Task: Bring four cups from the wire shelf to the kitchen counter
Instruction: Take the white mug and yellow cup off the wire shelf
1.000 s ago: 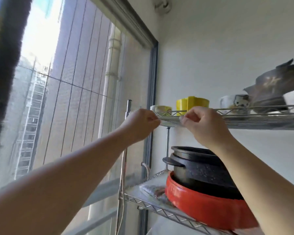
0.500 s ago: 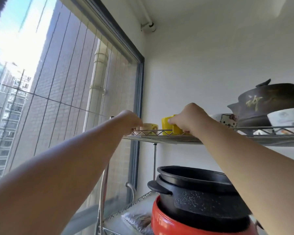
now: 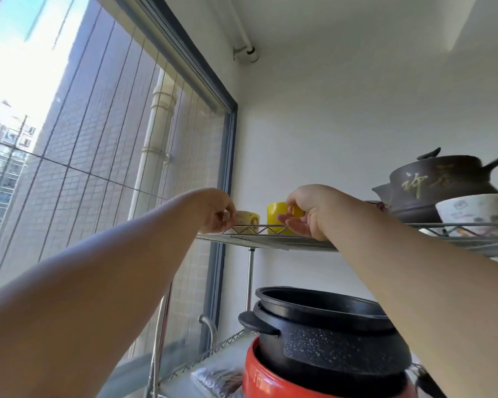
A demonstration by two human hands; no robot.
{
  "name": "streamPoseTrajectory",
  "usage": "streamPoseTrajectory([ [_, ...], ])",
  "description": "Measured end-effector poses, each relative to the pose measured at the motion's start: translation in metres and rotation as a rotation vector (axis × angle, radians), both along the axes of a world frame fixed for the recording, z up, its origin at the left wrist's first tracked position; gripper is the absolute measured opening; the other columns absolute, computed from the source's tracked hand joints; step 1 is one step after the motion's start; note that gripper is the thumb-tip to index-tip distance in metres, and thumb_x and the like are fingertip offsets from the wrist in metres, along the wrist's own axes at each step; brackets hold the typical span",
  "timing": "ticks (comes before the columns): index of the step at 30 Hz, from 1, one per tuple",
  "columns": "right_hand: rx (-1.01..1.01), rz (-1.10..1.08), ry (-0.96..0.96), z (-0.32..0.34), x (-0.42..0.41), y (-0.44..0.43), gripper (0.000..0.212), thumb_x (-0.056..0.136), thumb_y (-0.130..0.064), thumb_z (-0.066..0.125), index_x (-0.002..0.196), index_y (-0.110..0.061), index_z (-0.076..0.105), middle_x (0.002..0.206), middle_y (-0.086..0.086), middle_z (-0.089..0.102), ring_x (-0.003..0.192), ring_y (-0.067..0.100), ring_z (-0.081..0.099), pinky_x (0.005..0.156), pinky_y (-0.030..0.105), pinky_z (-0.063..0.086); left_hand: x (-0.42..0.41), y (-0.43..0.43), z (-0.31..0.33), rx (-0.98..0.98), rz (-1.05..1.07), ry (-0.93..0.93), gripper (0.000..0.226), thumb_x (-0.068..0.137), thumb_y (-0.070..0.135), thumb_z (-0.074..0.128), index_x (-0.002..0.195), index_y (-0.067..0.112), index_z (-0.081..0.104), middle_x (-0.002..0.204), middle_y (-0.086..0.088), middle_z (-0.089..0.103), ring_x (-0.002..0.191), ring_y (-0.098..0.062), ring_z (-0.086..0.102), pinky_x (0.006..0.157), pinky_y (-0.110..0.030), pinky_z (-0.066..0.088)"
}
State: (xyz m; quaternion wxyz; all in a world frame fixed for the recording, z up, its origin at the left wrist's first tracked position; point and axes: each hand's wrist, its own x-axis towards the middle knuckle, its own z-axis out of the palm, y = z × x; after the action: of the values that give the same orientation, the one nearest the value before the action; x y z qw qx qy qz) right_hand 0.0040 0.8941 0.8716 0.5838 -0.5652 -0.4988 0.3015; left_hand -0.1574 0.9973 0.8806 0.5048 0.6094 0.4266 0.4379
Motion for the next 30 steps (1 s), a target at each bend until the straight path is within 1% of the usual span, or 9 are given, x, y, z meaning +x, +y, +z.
streamPoseTrajectory([
  [2,0.04,-0.005,0.035,-0.002,0.001,0.004,0.03,0.102,-0.02,0.038,0.076,-0.005,0.043,0.073,0.01,0.052,0.02,0.014,0.053,0.022,0.015,0.038,-0.002,0.004,0.0,-0.015,-0.03,-0.103,0.016,0.096,0.004,0.041,0.101,-0.006,0.051,0.068,-0.016,0.055,0.029,-0.01,0.045,0.028,-0.016,0.041],
  [4,0.093,-0.01,0.054,-0.003,0.0,0.008,0.031,0.102,-0.022,0.037,0.077,-0.004,0.044,0.071,0.007,0.05,0.023,0.012,0.055,0.023,0.016,0.041,-0.005,0.01,0.0,-0.02,-0.039,-0.18,0.018,0.099,0.009,0.042,0.104,-0.006,0.052,0.07,-0.019,0.058,0.033,-0.007,0.047,0.027,-0.017,0.042],
  [7,0.147,-0.015,0.061,-0.003,-0.001,0.01,0.032,0.101,-0.025,0.038,0.079,-0.004,0.046,0.068,0.007,0.049,0.035,0.014,0.059,0.024,0.017,0.041,-0.01,0.015,-0.001,0.014,-0.006,-0.21,0.022,0.101,0.014,0.043,0.105,-0.006,0.052,0.049,-0.018,0.06,0.029,-0.007,0.046,0.027,-0.019,0.042],
  [9,0.185,-0.025,0.065,-0.002,-0.002,0.008,0.027,0.1,-0.026,0.041,0.086,-0.004,0.048,0.068,0.007,0.049,0.033,0.015,0.06,0.025,0.018,0.041,-0.012,0.015,-0.003,0.054,0.014,-0.239,0.019,0.1,0.011,0.041,0.102,-0.005,0.051,0.042,-0.017,0.058,0.026,-0.008,0.044,0.027,-0.018,0.042],
  [12,0.275,-0.041,0.063,0.001,-0.003,0.002,0.024,0.098,-0.026,0.045,0.088,-0.005,0.05,0.068,0.007,0.05,0.027,0.013,0.059,0.027,0.019,0.042,-0.017,0.009,-0.002,0.152,0.003,-0.367,0.015,0.099,0.008,0.04,0.088,0.001,0.047,0.056,-0.018,0.059,0.028,-0.009,0.045,0.03,-0.017,0.043],
  [15,0.37,-0.042,0.069,-0.001,-0.005,-0.008,0.024,0.095,-0.024,0.047,0.078,-0.008,0.05,0.067,0.006,0.051,0.029,0.013,0.06,0.029,0.018,0.043,-0.026,-0.001,0.001,0.21,-0.017,-0.481,0.013,0.099,0.01,0.043,0.091,0.0,0.049,0.073,-0.018,0.059,0.037,-0.01,0.048,0.034,-0.018,0.045],
  [18,0.465,-0.066,0.032,-0.008,-0.01,-0.023,0.024,0.092,-0.024,0.051,0.073,-0.009,0.052,0.066,0.008,0.055,0.032,0.014,0.062,0.032,0.019,0.045,-0.04,-0.017,-0.006,0.248,-0.052,-0.556,0.016,0.098,0.011,0.047,0.098,-0.004,0.053,0.075,-0.018,0.062,0.038,-0.009,0.053,0.037,-0.018,0.048],
  [24,0.55,-0.029,-0.028,-0.043,-0.024,-0.062,0.026,0.092,-0.031,0.056,0.073,-0.013,0.057,0.062,0.004,0.057,0.038,0.016,0.065,0.034,0.018,0.043,-0.078,-0.054,-0.053,0.296,-0.124,-0.647,0.012,0.095,0.01,0.05,0.089,0.0,0.055,0.071,-0.01,0.058,0.045,-0.008,0.054,0.04,-0.018,0.046],
  [30,0.576,0.035,-0.076,-0.126,-0.032,-0.106,0.033,0.095,-0.031,0.054,0.066,-0.016,0.059,0.053,-0.001,0.059,0.037,0.016,0.062,0.034,0.019,0.044,-0.112,-0.076,-0.137,0.208,-0.219,-0.619,0.023,0.095,0.015,0.051,0.072,0.008,0.051,0.059,-0.005,0.057,0.048,-0.009,0.051,0.038,-0.018,0.043],
])
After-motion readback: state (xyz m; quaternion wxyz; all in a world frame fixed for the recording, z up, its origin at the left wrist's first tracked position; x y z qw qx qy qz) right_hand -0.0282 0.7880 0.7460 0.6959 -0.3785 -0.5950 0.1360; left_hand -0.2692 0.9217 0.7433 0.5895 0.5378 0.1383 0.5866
